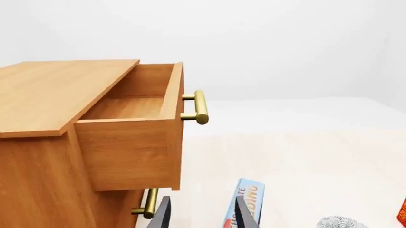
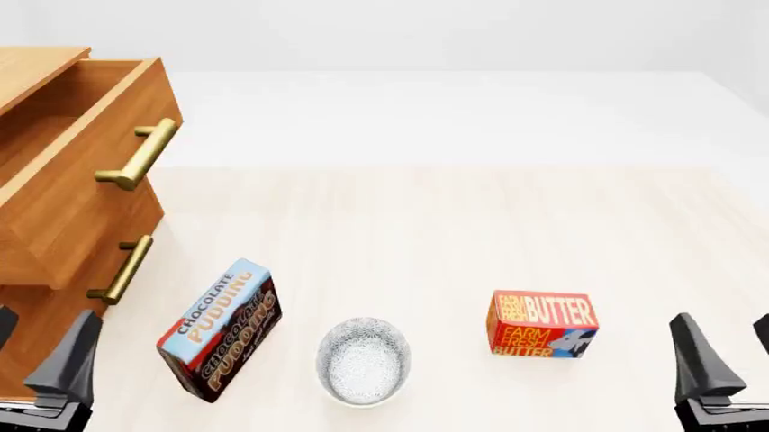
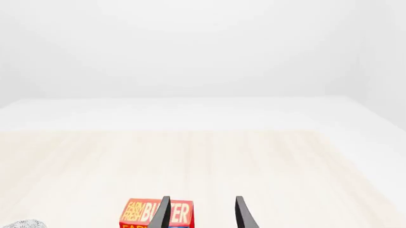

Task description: Put the bowl in the top drawer of the cabinet.

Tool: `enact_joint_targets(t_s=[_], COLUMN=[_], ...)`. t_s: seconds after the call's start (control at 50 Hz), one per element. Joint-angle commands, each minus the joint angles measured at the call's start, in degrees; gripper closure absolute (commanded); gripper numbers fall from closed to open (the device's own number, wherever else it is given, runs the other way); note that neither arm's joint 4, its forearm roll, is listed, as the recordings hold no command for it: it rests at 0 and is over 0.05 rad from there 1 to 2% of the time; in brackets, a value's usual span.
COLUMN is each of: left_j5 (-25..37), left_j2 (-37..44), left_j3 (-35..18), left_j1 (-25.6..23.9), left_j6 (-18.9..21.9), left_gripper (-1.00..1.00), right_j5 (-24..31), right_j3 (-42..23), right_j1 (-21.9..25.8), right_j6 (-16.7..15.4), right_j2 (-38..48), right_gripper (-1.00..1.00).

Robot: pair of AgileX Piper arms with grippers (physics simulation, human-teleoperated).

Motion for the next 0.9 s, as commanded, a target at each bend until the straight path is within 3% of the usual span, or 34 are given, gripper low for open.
enact_joint_targets(t_s=[0.02, 0.28, 0.42, 0.74, 0.9], left_j5=[1.5, 3.57, 4.37, 9.07, 11.58], left_j2=[-0.07, -0.09, -0.1, -0.1, -0.1], left_j3=[-1.93, -4.74, -7.44, -15.18, -19.56], left_j1=[-2.8, -5.7, -5.86, -7.78, -8.93], left_j6=[0.15, 0.93, 4.11, 4.47, 6.6], left_gripper=[-1.0, -1.0, -1.0, -1.0, -1.0], right_j5=[-0.01, -0.01, -0.01, -0.01, -0.01], right_j3=[-0.01, -0.01, -0.01, -0.01, -0.01], right_j1=[0.0, 0.01, 0.02, 0.02, 0.03], right_j6=[0.03, 0.02, 0.01, 0.0, 0.01], right_j2=[0.05, 0.04, 0.04, 0.04, 0.05], right_gripper=[-1.0, -1.0, -1.0, -1.0, -1.0])
